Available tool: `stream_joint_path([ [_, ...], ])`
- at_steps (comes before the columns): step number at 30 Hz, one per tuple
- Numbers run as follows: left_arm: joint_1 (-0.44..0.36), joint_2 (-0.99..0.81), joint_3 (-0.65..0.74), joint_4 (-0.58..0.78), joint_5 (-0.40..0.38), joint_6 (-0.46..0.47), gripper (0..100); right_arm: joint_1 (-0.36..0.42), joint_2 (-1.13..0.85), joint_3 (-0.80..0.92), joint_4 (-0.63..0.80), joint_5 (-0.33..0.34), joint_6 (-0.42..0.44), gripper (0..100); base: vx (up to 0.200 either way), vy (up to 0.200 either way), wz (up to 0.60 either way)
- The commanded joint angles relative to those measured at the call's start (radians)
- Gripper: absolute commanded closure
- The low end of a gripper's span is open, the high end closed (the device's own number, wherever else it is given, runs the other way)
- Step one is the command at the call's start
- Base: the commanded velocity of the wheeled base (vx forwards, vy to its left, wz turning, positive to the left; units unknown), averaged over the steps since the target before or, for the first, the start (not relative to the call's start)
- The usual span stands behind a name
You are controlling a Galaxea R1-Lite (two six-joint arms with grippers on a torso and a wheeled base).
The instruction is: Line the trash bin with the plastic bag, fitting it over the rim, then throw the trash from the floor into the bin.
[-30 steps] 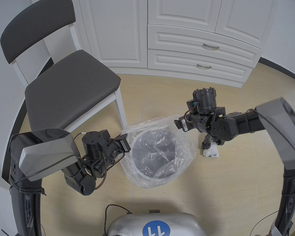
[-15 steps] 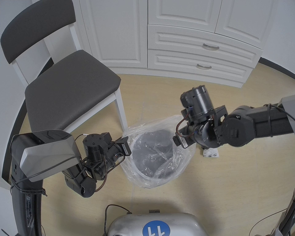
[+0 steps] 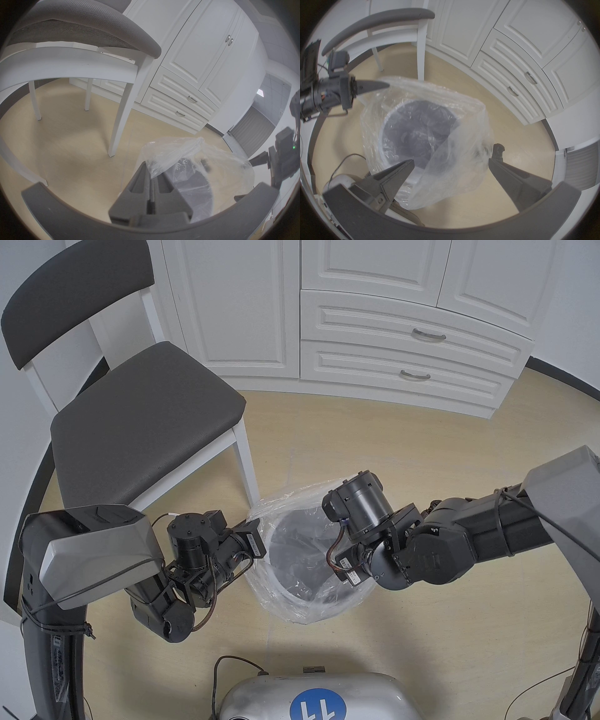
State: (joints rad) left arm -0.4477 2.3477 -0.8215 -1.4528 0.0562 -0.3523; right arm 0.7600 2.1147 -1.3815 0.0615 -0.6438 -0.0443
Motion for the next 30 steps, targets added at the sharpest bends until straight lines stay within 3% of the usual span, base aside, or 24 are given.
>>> stream_joint_path([
  [1,0.001,-0.004,0.002,-0.003,0.001,0.0,100,-0.007,0.019,0.022,0.0,0.0,0.001,100,0.0,0.0,0.0],
  [11,0.009,0.004,0.008,-0.011,-0.002,0.003,100,-0.099,-0.102,0.206,-0.012,0.007,0.015,100,0.0,0.0,0.0],
  [15,0.009,0.009,0.018,-0.008,-0.002,0.004,100,-0.114,-0.099,0.257,-0.028,0.013,0.087,100,0.0,0.0,0.0],
  [18,0.01,0.005,0.062,-0.005,-0.03,0.047,100,-0.114,-0.073,0.305,-0.1,0.024,0.142,100,0.0,0.0,0.0],
  [24,0.021,-0.021,0.137,0.002,-0.05,0.125,100,-0.114,-0.019,0.415,-0.298,0.062,0.142,100,0.0,0.0,0.0],
  [26,0.021,-0.021,0.137,0.002,-0.05,0.125,100,-0.114,-0.019,0.415,-0.298,0.062,0.142,100,0.0,0.0,0.0],
  [27,0.033,-0.022,0.15,0.002,-0.068,0.147,100,-0.116,0.031,0.461,-0.385,0.066,0.144,100,0.0,0.0,0.0],
  [30,0.041,-0.013,0.156,0.002,-0.079,0.153,100,-0.122,0.082,0.503,-0.476,0.067,0.142,100,0.0,0.0,0.0],
])
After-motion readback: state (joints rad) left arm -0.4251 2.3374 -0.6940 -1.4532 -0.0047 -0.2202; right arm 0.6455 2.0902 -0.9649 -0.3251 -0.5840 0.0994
